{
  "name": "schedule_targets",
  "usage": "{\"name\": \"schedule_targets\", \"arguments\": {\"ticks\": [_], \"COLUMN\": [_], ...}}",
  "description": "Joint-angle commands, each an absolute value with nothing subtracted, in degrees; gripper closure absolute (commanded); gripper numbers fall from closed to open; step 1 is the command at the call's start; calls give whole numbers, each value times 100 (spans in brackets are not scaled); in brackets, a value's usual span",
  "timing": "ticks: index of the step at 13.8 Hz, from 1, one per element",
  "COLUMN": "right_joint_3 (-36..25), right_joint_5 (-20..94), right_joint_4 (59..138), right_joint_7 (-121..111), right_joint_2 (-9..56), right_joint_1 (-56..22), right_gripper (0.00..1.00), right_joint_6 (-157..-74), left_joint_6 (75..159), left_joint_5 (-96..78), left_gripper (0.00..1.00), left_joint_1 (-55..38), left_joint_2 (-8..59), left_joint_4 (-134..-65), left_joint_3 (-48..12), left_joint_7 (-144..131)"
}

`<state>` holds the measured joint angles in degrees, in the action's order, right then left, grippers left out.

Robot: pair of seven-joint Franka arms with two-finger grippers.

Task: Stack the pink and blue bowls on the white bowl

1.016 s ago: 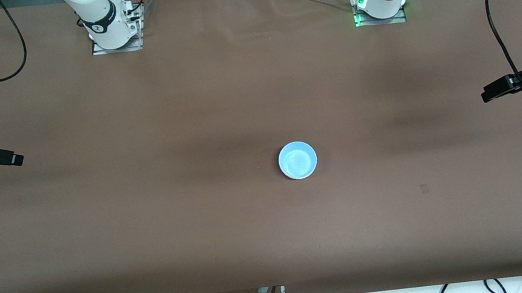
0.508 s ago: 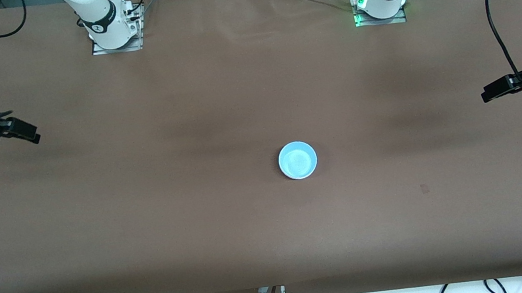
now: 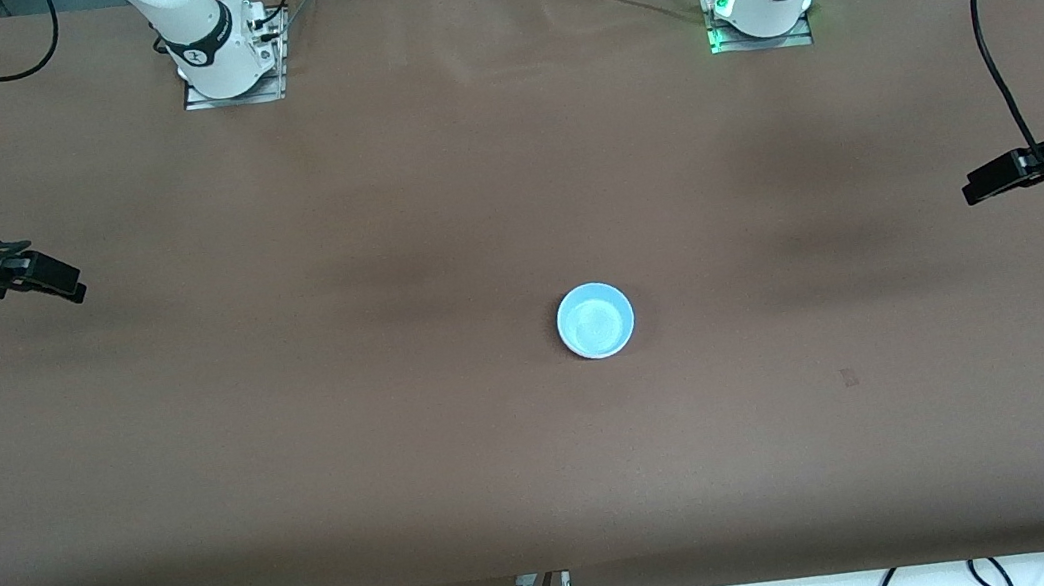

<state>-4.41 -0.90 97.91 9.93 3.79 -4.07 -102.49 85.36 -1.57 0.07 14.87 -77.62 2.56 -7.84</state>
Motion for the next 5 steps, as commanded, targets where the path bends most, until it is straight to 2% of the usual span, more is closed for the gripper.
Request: {"name": "schedule_targets", "arguments": {"ticks": [1, 5], "right_joint_3": [-439, -439], "right_joint_5": [-35, -53], "right_joint_4": [9659, 9659], "right_joint_7": [949, 993], "right_joint_2": [448, 448], "right_joint_1": [-387, -404], "right_gripper": [1, 1], "right_joint_6": [-10239, -10231], "left_joint_6": [8464, 8464], "left_joint_5": [-53, -61], "left_gripper": [0, 0], "left_joint_1": [26, 26], "left_joint_2": [1573, 1573], "left_joint_4": [-7576, -7576], "left_joint_3": [237, 237], "left_joint_7": [-694, -694]}}
